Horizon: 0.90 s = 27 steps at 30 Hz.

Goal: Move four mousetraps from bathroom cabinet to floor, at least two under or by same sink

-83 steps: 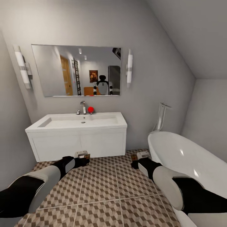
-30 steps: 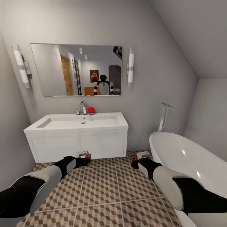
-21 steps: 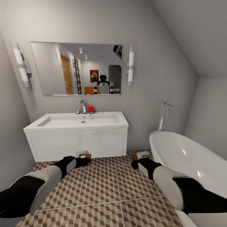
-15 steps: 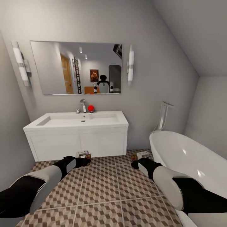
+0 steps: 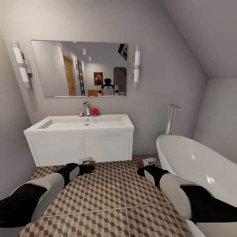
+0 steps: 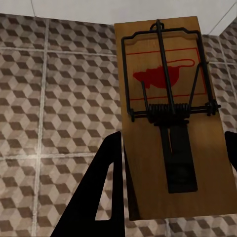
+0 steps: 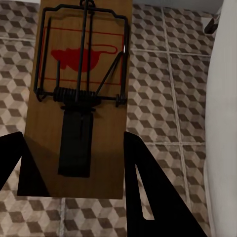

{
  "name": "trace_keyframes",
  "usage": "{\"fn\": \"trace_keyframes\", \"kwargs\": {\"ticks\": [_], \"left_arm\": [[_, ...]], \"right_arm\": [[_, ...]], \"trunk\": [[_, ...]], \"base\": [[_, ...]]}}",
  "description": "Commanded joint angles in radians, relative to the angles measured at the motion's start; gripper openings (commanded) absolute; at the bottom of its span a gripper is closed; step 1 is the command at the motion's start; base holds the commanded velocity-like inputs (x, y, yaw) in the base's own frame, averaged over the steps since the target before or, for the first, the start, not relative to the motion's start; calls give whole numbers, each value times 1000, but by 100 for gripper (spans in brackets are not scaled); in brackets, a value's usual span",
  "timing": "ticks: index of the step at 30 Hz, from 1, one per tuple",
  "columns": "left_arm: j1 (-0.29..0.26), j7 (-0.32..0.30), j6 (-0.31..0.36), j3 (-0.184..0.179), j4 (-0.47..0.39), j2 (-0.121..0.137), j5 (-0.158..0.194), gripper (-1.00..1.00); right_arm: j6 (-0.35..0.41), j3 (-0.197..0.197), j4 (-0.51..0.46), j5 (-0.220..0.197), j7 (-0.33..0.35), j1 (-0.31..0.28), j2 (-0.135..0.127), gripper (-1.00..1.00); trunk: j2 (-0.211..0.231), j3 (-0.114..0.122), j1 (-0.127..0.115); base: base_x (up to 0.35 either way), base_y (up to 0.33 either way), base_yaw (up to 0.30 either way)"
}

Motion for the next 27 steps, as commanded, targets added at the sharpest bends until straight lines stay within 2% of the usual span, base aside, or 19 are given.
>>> {"fn": "trace_keyframes", "kwargs": {"ticks": [1, 27], "left_arm": [[-1, -2, 4, -8, 0, 0, 8, -100], [-1, -3, 3, -8, 0, -1, 6, -100]], "right_arm": [[2, -4, 2, 6, -2, -1, 0, -100], [-44, -4, 3, 2, -2, -1, 1, -100]], "trunk": [[-8, -4, 4], [-190, -86, 104]], "base": [[0, 0, 0], [0, 0, 0]]}}
